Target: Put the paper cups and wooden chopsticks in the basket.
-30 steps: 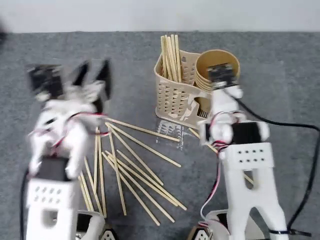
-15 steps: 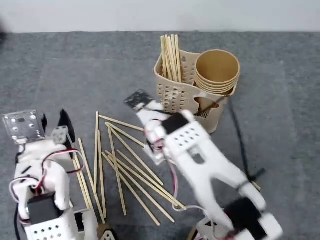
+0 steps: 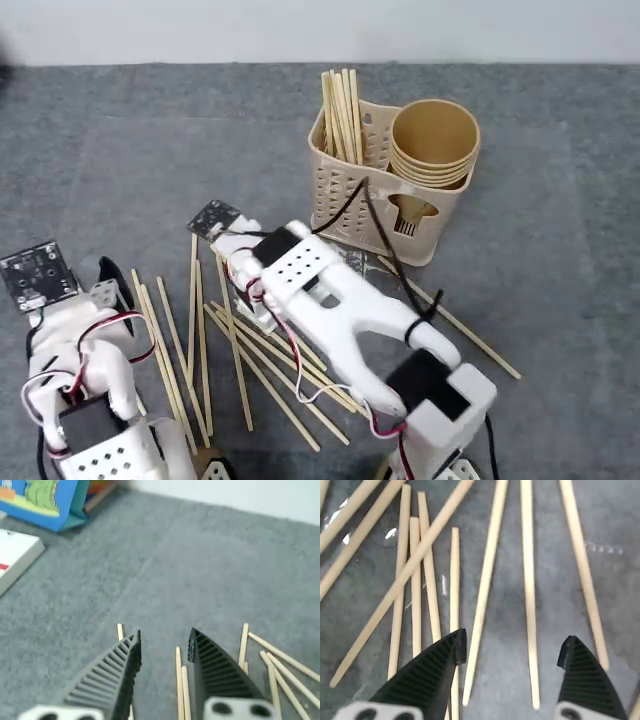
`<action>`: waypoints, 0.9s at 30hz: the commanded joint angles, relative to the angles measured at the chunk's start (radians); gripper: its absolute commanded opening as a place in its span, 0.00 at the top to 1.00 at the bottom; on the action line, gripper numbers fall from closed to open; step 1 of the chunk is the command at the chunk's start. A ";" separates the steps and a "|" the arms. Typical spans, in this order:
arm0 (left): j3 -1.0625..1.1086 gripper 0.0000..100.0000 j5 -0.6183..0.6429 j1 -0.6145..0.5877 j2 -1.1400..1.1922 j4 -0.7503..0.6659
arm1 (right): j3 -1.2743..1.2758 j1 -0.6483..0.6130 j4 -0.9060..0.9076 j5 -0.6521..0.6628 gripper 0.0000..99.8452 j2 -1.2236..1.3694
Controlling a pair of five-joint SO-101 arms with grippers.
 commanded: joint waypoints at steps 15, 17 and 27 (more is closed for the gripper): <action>0.047 0.84 -0.006 -0.006 -0.015 -0.005 | -0.054 0.030 -0.188 -0.009 0.90 0.202; 0.048 0.84 -0.006 -0.006 -0.015 -0.005 | -0.054 0.054 -0.208 -0.009 0.96 0.203; 0.054 0.84 -0.008 -0.005 -0.015 -0.005 | -0.054 0.119 -0.134 -0.006 0.99 0.176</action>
